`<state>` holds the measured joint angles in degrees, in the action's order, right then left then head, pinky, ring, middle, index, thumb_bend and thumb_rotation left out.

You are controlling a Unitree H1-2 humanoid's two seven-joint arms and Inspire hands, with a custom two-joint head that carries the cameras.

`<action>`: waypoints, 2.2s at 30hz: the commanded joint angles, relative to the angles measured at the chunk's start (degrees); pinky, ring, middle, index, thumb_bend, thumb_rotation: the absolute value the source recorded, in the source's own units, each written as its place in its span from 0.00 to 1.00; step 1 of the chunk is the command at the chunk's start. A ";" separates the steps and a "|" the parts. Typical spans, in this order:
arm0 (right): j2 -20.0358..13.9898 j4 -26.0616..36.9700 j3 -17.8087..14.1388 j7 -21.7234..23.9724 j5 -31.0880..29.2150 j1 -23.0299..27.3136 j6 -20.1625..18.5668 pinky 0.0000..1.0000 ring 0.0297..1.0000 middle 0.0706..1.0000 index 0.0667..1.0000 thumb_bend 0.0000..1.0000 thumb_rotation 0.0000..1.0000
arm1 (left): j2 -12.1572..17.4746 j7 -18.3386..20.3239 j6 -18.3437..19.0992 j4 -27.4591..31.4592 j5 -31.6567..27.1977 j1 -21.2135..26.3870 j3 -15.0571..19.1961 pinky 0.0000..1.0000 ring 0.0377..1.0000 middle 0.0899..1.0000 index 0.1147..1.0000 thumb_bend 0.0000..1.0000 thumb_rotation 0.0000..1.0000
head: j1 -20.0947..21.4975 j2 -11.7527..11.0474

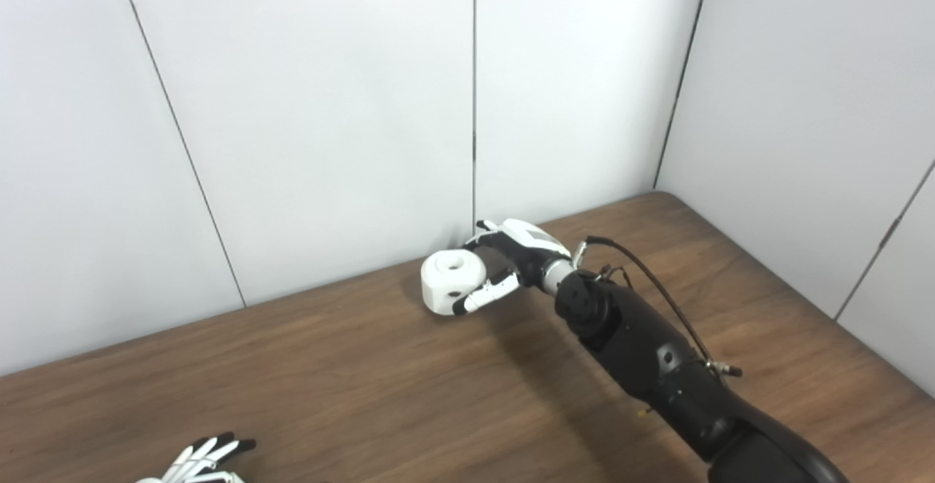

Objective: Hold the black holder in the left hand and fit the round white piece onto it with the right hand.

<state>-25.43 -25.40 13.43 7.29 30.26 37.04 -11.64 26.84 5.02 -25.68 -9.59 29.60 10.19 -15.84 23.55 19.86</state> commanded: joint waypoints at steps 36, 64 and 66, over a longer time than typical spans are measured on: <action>0.57 18.32 -2.11 -7.27 3.77 -3.44 4.73 0.85 1.00 0.91 0.44 0.50 0.15 | 0.24 2.33 2.69 0.88 2.28 1.57 -0.39 1.00 0.95 0.89 0.41 0.52 0.05 | -8.44 3.90; 13.69 50.97 2.57 7.94 6.03 -17.91 -3.42 0.85 1.00 0.93 0.44 0.51 0.14 | -4.01 6.87 12.03 13.20 5.58 1.07 -0.73 1.00 0.96 0.89 0.41 0.52 0.05 | -21.99 16.00; 14.30 51.92 3.00 8.80 6.20 -18.78 -3.67 0.86 1.00 0.93 0.44 0.50 0.14 | -4.39 6.95 12.31 13.97 5.72 1.04 -0.86 1.00 0.95 0.88 0.41 0.52 0.05 | -23.24 17.02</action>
<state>-11.70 23.60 16.57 16.34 36.33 16.83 -15.51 22.73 12.12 -12.87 2.29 34.62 10.10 -16.66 1.06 36.12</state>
